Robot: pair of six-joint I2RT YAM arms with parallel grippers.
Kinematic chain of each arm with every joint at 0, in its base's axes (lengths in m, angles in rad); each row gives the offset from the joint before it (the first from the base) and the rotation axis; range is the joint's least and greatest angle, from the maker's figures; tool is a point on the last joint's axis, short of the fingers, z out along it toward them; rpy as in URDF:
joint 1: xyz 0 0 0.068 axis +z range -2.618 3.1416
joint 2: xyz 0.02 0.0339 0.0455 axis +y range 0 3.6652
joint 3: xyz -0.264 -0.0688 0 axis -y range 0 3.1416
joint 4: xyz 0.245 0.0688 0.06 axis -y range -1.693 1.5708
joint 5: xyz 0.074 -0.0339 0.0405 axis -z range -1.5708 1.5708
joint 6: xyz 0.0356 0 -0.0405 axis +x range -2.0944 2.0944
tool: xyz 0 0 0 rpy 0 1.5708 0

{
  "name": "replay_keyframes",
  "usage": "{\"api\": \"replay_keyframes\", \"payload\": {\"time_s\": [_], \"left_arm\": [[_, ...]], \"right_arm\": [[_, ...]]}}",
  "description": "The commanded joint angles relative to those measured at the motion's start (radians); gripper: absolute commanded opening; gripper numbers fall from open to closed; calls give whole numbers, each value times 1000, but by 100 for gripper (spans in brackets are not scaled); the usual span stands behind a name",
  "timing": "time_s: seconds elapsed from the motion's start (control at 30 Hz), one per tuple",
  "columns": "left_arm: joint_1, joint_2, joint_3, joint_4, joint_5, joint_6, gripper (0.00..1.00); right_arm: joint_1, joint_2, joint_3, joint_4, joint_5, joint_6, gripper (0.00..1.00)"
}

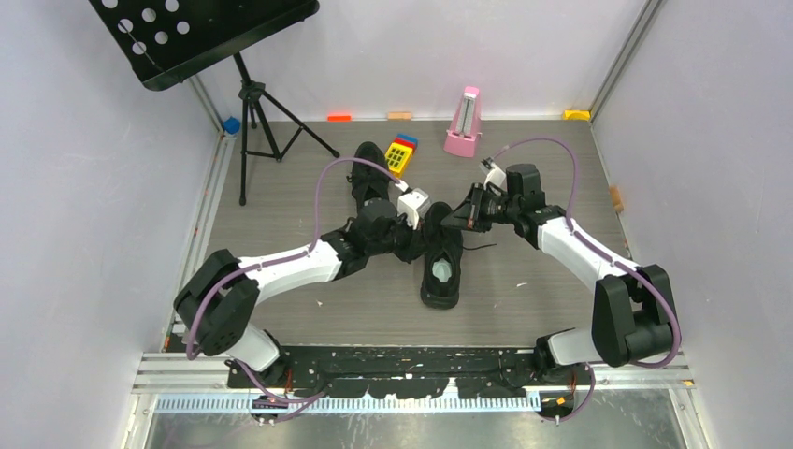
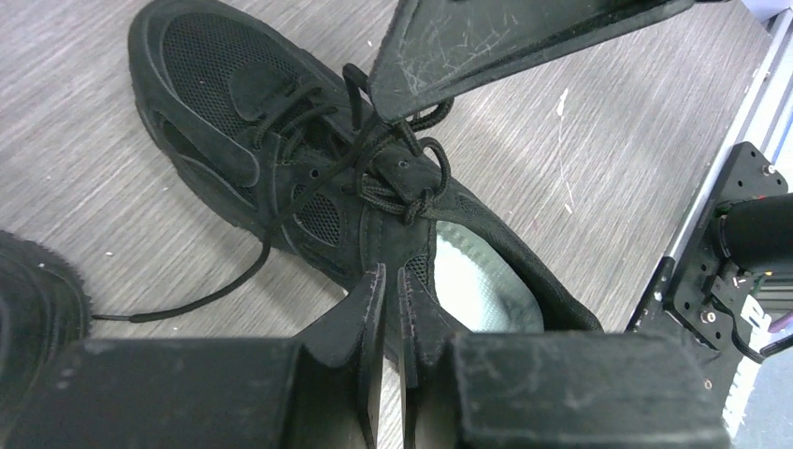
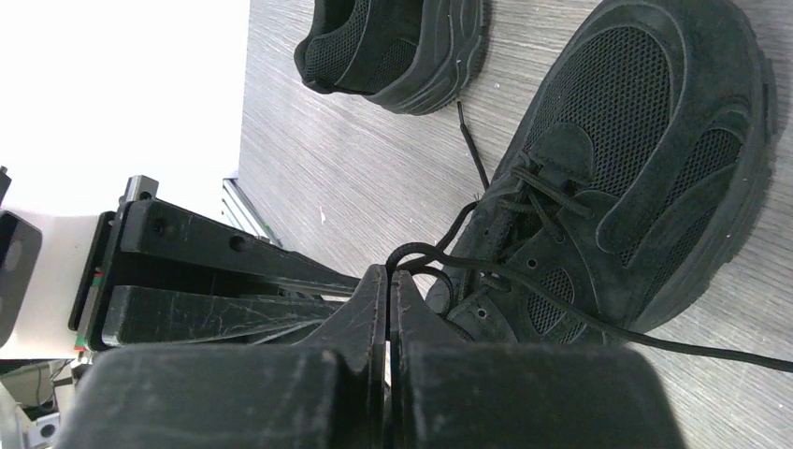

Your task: Tie the shoes

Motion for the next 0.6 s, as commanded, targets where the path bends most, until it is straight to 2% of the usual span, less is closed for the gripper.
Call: {"api": "replay_keyframes", "payload": {"time_s": [0.0,0.57], "left_arm": [[-3,17,56,70,50,-42,11],[-11,149,161,75,9,-49,10]], "right_arm": [[4,12,43,15,3,35,0],[3,47,69,3,-22,164,0]]}}
